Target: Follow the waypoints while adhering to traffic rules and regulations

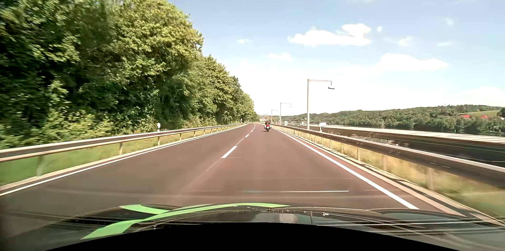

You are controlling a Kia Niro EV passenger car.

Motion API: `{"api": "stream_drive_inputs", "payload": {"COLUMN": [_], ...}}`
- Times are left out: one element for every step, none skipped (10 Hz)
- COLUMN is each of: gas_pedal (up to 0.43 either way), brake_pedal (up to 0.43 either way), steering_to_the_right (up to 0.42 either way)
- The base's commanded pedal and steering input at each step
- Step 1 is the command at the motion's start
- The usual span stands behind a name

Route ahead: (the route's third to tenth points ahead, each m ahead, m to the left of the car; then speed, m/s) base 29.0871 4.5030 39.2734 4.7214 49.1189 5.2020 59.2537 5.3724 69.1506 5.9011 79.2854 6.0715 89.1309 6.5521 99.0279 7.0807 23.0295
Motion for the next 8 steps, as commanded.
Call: {"api": "stream_drive_inputs", "payload": {"gas_pedal": [0.150,0.150,0.157,0.169,0.169,0.169,0.169,0.177], "brake_pedal": [0.000,0.000,0.000,0.000,0.000,0.000,0.000,0.000], "steering_to_the_right": [-0.005,-0.005,-0.005,-0.005,-0.005,-0.005,-0.004,-0.005]}}
